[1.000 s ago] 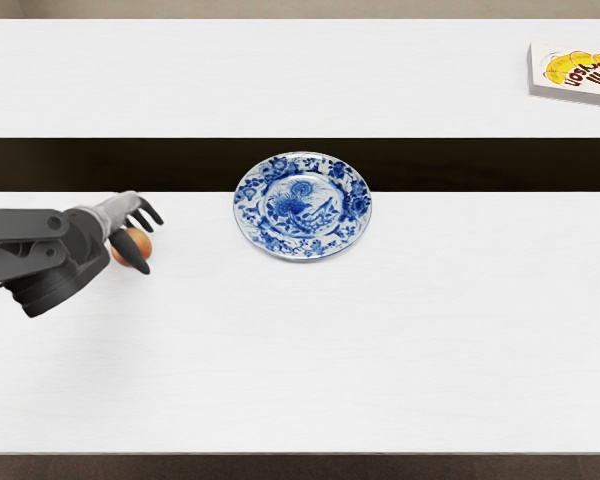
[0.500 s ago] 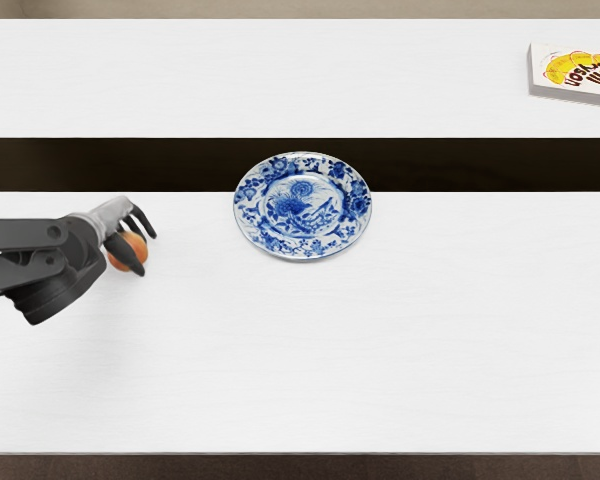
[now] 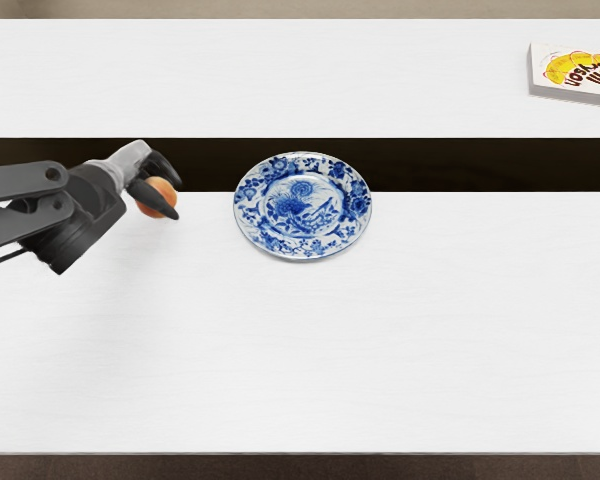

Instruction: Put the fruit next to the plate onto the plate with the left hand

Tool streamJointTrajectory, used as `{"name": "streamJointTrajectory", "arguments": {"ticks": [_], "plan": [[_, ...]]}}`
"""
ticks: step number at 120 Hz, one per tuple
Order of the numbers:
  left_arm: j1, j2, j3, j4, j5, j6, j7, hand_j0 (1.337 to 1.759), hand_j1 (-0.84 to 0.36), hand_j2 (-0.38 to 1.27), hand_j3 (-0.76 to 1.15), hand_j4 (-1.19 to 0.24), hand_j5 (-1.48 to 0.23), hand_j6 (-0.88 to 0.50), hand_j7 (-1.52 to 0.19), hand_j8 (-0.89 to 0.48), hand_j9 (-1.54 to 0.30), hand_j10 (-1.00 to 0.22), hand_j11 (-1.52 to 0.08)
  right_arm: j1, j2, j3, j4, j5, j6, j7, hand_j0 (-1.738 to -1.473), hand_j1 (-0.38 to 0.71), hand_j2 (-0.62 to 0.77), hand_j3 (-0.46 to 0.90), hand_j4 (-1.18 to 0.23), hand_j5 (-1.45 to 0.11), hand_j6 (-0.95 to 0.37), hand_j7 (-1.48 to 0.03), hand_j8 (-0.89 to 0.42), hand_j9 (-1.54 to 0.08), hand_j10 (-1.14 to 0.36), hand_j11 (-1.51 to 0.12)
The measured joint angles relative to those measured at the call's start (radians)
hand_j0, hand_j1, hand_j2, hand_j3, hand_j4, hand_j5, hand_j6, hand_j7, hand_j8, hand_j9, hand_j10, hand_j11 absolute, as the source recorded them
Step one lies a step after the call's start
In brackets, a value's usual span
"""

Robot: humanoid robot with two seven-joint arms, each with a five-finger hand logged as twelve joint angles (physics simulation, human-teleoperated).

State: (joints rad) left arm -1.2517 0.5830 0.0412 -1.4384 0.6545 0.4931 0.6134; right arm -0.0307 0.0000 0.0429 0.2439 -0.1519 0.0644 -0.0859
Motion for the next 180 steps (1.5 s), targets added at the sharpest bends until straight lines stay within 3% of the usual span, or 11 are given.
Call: {"name": "streamJointTrajectory", "arguments": {"ticks": [43, 94, 114, 119, 139, 152, 168, 180], "plan": [[-0.021, -0.135, -0.134, 0.012, 0.002, -0.004, 0.001, 1.645, -0.27, 0.30, 0.00, -0.77, -1.05, -0.47, -1.04, -0.36, -1.04, -0.53, -1.06, 0.000, 0.000, 0.000, 0.000, 0.000, 0.000, 0.000, -1.658, -0.33, 0.00, 0.00, -0.02, -0.02, -0.02, -0.02, -0.02, -0.02, -0.02, -0.02], [-0.027, -0.288, -0.155, 0.014, 0.005, -0.005, 0.001, 1.645, -0.22, 0.21, 0.00, -0.78, -1.06, -0.49, -1.05, -0.39, -1.05, -0.53, -1.07, 0.000, 0.000, 0.000, 0.000, 0.000, 0.000, 0.000, -1.658, -0.33, 0.00, 0.00, -0.02, -0.02, -0.02, -0.02, -0.02, -0.02, -0.02, -0.02], [-0.026, -0.325, -0.149, 0.060, 0.008, -0.007, 0.001, 1.645, -0.24, 0.23, 0.00, -0.78, -1.04, -0.48, -1.04, -0.38, -1.03, -0.52, -1.07, 0.000, 0.000, 0.000, 0.000, 0.000, 0.000, 0.000, -1.658, -0.33, 0.00, 0.00, -0.02, -0.02, -0.02, -0.02, -0.02, -0.02, -0.02, -0.02], [-0.029, -0.325, -0.147, 0.064, 0.007, -0.008, 0.000, 1.647, -0.21, 0.20, 0.00, -0.73, -0.97, -0.48, -0.97, -0.38, -0.96, -0.52, -0.99, 0.000, 0.000, 0.000, 0.000, 0.000, 0.000, 0.000, -1.658, -0.33, 0.00, 0.00, -0.02, -0.02, -0.02, -0.02, -0.02, -0.02, -0.02, -0.02], [-0.037, -0.310, -0.143, 0.069, 0.006, -0.017, -0.002, 1.653, 0.01, 0.11, 0.00, -0.40, -0.53, -0.29, -0.53, -0.25, -0.53, -0.31, -0.54, 0.000, 0.000, 0.000, 0.000, 0.000, 0.000, 0.000, -1.658, -0.33, 0.00, 0.00, -0.02, -0.02, -0.02, -0.02, -0.02, -0.02, -0.02, -0.02], [-0.021, -0.241, -0.202, 0.063, -0.002, -0.138, -0.002, 1.655, 0.09, 0.07, 0.00, -0.28, -0.37, -0.22, -0.37, -0.19, -0.37, -0.23, -0.38, 0.000, 0.000, 0.000, 0.000, 0.000, 0.000, 0.000, -1.658, -0.33, 0.00, 0.00, -0.02, -0.02, -0.02, -0.02, -0.02, -0.02, -0.02, -0.02], [0.016, -0.109, -0.371, 0.058, -0.093, -0.505, -0.003, 1.657, 0.15, 0.05, 0.00, -0.20, -0.27, -0.17, -0.27, -0.16, -0.26, -0.17, -0.27, 0.000, 0.000, 0.000, 0.000, 0.000, 0.000, 0.000, -1.658, -0.33, 0.00, 0.00, -0.02, -0.02, -0.02, -0.02, -0.02, -0.02, -0.02, -0.02], [0.111, -0.028, -0.508, 0.057, -0.157, -0.740, -0.003, 1.657, 0.17, 0.04, 0.00, -0.17, -0.22, -0.15, -0.22, -0.14, -0.22, -0.15, -0.22, 0.000, 0.000, 0.000, 0.000, 0.000, 0.000, 0.000, -1.658, -0.33, 0.00, 0.00, -0.02, -0.02, -0.02, -0.02, -0.02, -0.02, -0.02, -0.02]]}}
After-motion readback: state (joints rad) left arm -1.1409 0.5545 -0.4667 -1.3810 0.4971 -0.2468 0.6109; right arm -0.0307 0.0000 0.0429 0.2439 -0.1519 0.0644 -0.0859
